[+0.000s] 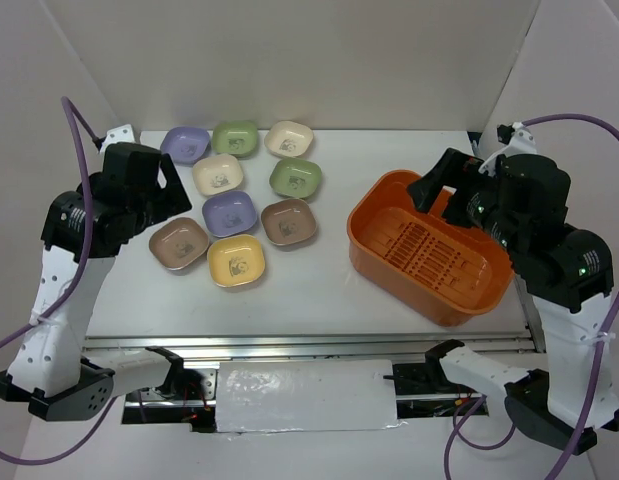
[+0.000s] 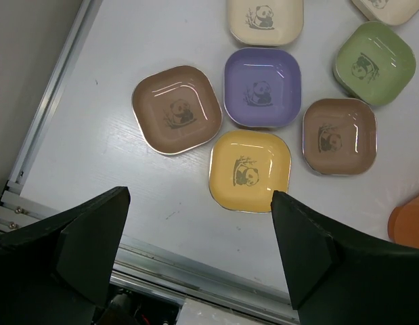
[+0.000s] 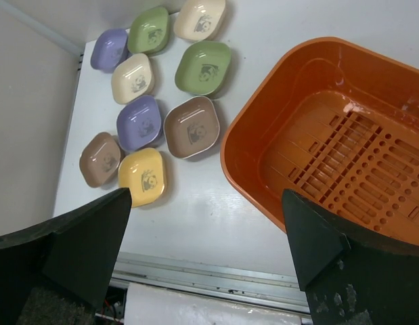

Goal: Place the plates into the plastic bin on the countertop

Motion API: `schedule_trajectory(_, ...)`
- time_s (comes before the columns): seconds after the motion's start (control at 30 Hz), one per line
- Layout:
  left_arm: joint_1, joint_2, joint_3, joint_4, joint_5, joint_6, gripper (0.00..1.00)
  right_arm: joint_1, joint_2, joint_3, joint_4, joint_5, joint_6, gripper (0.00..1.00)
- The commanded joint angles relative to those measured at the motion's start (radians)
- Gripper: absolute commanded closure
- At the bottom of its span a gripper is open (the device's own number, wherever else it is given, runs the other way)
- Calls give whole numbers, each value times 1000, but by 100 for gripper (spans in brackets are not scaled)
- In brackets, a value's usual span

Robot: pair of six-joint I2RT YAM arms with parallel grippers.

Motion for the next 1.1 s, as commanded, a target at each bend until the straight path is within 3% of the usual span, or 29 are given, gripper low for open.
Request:
schedule_trajectory(0.0, 17, 6, 29, 24, 28, -6, 1, -19, -26, -3, 66, -40, -25, 0)
schedule_trajectory(0.17, 50, -3, -69, 143, 120, 8, 1, -34, -33, -57, 140, -89, -42, 0)
schedule_trajectory(0.3, 249, 124, -201, 225, 394, -37, 3, -43, 8, -51, 181, -178, -44, 0)
schedule_trajectory(0.37, 320, 213, -239, 257, 438, -53, 4, -43, 31, -49, 193, -243, -45, 0)
schedule_trajectory(0.5, 481, 313, -299, 312, 444, -80, 1, -34, 49, -97, 244, -352, -48, 0)
schedule_trajectory(0.63, 527, 391, -332, 289, 365, -93, 1, -14, 82, -120, 262, -427, -48, 0)
schedule_trajectory(0.77, 570, 416, -462, 320, 335, -141, 1, 4, 88, -138, 301, -453, -51, 0)
schedule_trajectory(1.0, 627, 439, -713, 592, 374, -172, 5, 13, 103, -135, 331, -525, -60, 0)
schedule_trajectory(1.07, 639, 454, -747, 632, 384, -184, 11, 23, 108, -121, 328, -540, -63, 0)
